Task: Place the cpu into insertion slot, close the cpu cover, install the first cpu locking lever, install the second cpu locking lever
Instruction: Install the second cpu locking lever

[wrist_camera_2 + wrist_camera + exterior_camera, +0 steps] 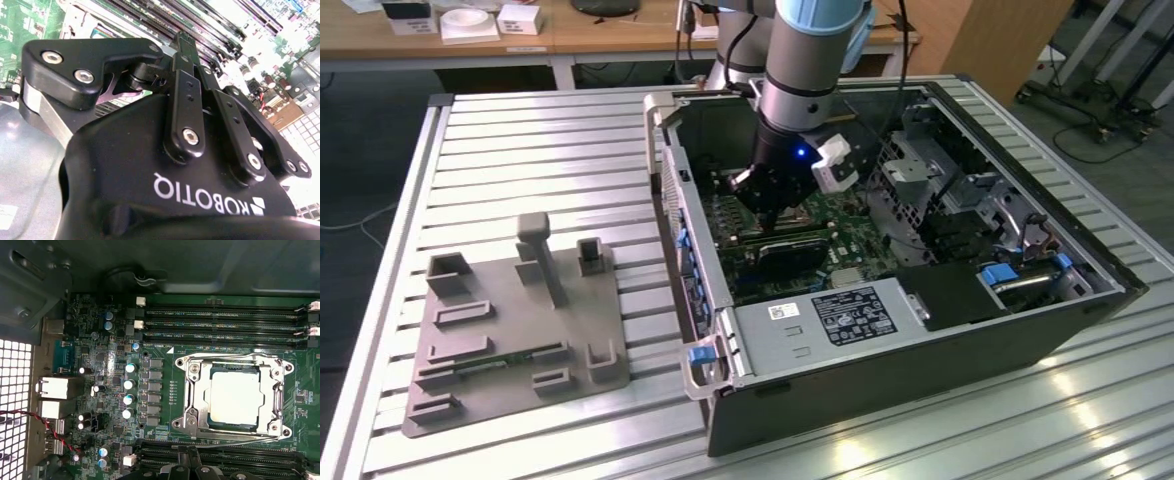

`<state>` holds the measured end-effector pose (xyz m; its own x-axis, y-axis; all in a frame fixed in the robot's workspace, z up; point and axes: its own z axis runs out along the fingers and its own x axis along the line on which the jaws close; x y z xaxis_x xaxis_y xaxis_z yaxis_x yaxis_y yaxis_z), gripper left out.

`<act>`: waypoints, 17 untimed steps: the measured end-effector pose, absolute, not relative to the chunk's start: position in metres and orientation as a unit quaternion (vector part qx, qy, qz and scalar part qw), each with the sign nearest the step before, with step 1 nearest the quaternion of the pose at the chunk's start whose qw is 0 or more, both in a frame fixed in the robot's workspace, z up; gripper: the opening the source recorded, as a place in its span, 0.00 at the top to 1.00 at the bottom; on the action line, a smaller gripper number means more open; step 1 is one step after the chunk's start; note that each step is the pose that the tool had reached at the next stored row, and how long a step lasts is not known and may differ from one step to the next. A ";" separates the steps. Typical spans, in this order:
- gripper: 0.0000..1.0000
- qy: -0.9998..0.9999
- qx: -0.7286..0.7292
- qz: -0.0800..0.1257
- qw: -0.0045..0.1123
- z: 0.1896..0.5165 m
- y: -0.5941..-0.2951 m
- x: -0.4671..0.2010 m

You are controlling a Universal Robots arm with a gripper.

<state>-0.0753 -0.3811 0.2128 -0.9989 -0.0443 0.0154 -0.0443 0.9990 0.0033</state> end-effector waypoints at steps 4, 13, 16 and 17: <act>0.90 -1.000 0.022 -0.002 0.008 0.213 -0.381 -0.075; 0.90 -1.000 0.022 -0.007 0.008 0.211 -0.381 -0.075; 0.90 -1.000 0.023 -0.010 0.007 0.210 -0.381 -0.075; 0.90 -1.000 0.023 -0.011 0.008 0.210 -0.381 -0.075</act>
